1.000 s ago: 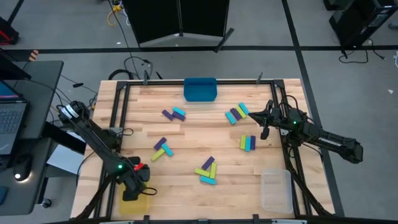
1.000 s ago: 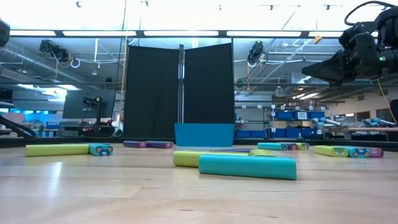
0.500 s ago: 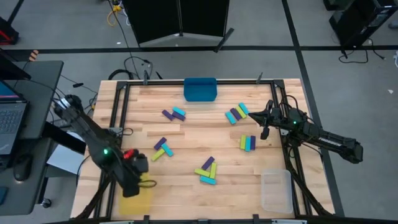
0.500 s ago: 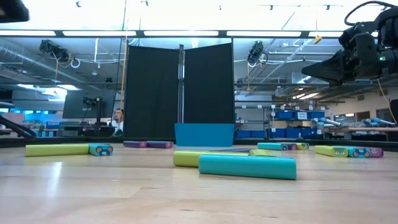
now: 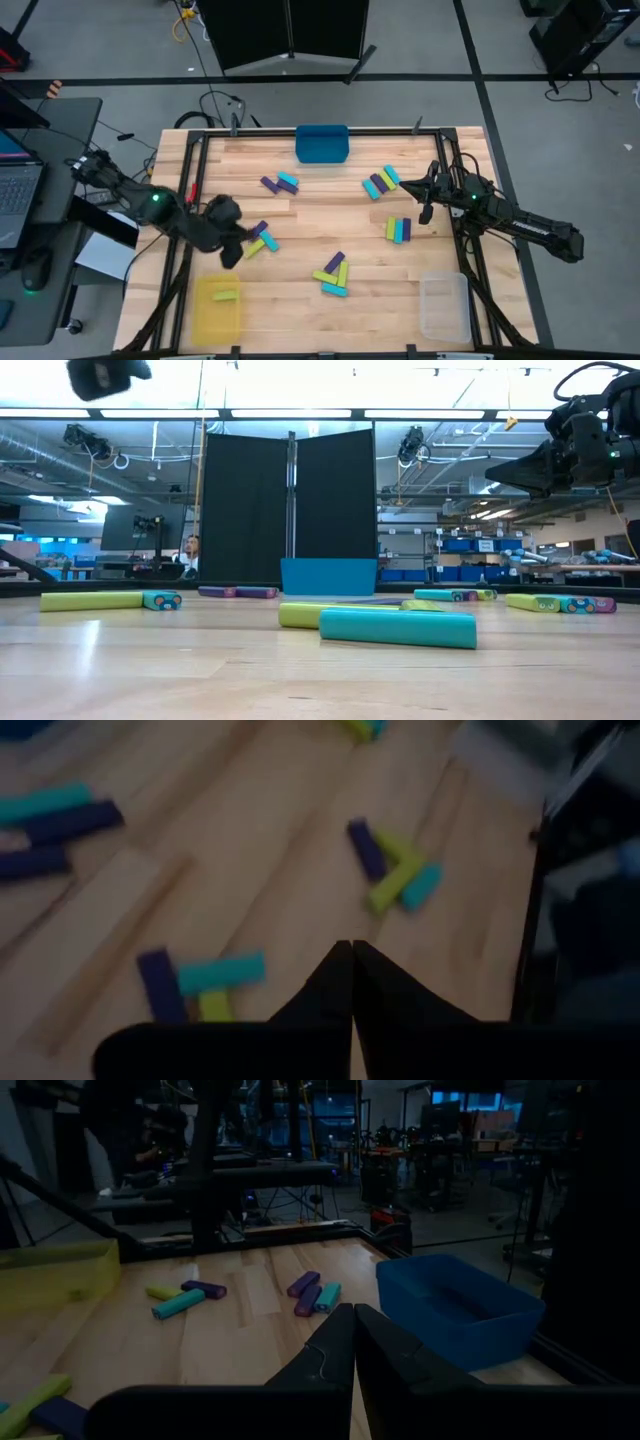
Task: Sort blocks
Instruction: Put the sky blue block into the white bin
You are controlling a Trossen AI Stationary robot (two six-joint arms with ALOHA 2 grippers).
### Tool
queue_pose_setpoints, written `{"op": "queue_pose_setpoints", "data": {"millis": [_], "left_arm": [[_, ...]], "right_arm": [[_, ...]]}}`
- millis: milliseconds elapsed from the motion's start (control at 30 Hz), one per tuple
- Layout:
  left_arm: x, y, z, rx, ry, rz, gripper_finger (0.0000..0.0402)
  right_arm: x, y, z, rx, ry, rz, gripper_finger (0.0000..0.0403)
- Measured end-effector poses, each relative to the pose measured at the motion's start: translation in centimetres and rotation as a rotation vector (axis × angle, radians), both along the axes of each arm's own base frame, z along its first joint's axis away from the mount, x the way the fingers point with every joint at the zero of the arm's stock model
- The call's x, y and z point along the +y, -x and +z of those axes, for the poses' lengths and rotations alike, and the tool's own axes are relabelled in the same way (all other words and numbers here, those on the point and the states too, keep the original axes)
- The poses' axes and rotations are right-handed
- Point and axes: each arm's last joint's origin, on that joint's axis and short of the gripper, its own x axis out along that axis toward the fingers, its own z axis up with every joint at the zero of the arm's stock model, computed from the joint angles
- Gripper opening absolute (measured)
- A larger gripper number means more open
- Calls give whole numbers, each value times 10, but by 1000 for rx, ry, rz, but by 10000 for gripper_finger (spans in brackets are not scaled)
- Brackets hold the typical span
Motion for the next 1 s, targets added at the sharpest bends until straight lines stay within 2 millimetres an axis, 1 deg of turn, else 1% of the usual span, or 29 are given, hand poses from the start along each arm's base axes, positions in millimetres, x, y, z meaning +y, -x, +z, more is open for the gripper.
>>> {"op": "queue_pose_setpoints", "data": {"millis": [100,300,467,567,733,867,933,1000], "left_arm": [[8,-9,-6,-97,18,22,4],[23,-25,-30,-203,50,16,3],[37,-35,-48,-324,71,47,3],[46,-37,-57,-357,66,68,3],[55,-37,-60,-349,76,65,5],[62,-36,-58,-364,61,81,6],[66,-37,-58,-368,54,96,6],[69,-37,-57,-373,37,87,6]], "right_arm": [[0,0,0,0,0,0,22],[0,0,7,-67,23,0,22],[1,2,20,-209,42,4,22],[1,5,31,-316,66,-13,22],[1,10,44,-485,42,-85,22],[0,14,49,-587,-27,-149,22],[-1,14,50,-599,-75,-158,21],[-2,12,50,-563,-134,-158,21]]}}
